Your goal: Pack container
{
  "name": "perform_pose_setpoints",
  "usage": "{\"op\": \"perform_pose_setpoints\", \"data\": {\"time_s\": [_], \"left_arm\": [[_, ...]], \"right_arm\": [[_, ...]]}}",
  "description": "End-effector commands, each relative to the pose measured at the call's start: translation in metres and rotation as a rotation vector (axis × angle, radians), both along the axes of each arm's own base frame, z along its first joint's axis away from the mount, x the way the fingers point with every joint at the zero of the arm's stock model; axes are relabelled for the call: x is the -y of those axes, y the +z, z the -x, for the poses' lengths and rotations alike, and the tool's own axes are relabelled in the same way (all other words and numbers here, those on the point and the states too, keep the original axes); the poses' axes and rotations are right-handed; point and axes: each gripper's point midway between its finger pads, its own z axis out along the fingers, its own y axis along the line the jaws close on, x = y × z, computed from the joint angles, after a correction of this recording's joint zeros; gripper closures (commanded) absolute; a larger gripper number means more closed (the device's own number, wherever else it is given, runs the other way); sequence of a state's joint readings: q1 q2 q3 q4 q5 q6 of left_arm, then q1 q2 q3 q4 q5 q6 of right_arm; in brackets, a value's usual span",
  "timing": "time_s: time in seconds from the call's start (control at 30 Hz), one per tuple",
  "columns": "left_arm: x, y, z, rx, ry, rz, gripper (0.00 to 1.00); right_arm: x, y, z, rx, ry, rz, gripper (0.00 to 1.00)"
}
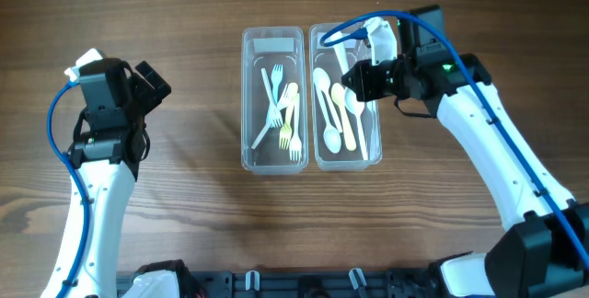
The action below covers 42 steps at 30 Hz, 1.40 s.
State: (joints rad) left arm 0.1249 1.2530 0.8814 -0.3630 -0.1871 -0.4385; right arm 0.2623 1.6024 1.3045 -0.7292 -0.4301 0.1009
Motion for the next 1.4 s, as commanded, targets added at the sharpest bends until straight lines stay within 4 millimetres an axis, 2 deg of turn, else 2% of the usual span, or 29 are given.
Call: {"op": "perform_pose_setpoints", "data": {"time_s": [0.0,0.2,0.23,0.27,0.3,0.33,0.4,0.47,0.63,0.73,0.87,1.0,1.13,1.37], "left_arm": [[-0.004,0.003,0.001,0.004,0.003,-0.020,0.00],[-0.004,0.003,0.001,0.004,0.003,-0.020,0.00],[-0.004,0.003,0.001,0.004,0.003,-0.020,0.00],[-0.004,0.003,0.001,0.004,0.003,-0.020,0.00],[-0.004,0.003,0.001,0.004,0.003,-0.020,0.00],[-0.004,0.003,0.001,0.004,0.003,-0.020,0.00],[-0.004,0.003,0.001,0.004,0.003,-0.020,0.00],[-0.004,0.003,0.001,0.004,0.003,-0.020,0.00],[-0.004,0.003,0.001,0.004,0.003,-0.020,0.00],[-0.004,0.003,0.001,0.004,0.003,-0.020,0.00],[-0.004,0.003,0.001,0.004,0.003,-0.020,0.00],[-0.004,0.003,0.001,0.004,0.003,-0.020,0.00],[-0.004,0.003,0.001,0.004,0.003,-0.020,0.00],[-0.004,0.003,0.001,0.004,0.003,-0.020,0.00]], "right_arm": [[0.004,-0.021,-0.006,-0.072,-0.062,0.026,0.96],[0.003,-0.023,-0.006,-0.079,-0.061,0.024,0.96],[0.003,-0.023,-0.006,-0.079,-0.061,0.023,0.85],[0.002,-0.023,-0.005,-0.080,-0.059,0.019,0.60],[0.002,-0.022,-0.005,-0.080,-0.057,0.016,0.46],[0.001,-0.022,-0.006,-0.077,-0.055,0.013,0.37],[0.001,-0.021,-0.008,-0.066,-0.054,0.012,0.25],[0.003,-0.017,-0.012,-0.043,-0.061,0.004,0.01],[0.021,0.005,-0.032,0.055,-0.116,-0.017,0.00],[0.056,0.021,-0.051,0.144,-0.219,0.027,0.00],[0.104,0.030,-0.064,0.210,-0.369,0.138,0.00],[0.131,0.029,-0.069,0.227,-0.450,0.210,0.00],[0.145,0.027,-0.069,0.227,-0.497,0.275,0.00],[0.147,0.026,-0.067,0.223,-0.503,0.286,0.00]]}}
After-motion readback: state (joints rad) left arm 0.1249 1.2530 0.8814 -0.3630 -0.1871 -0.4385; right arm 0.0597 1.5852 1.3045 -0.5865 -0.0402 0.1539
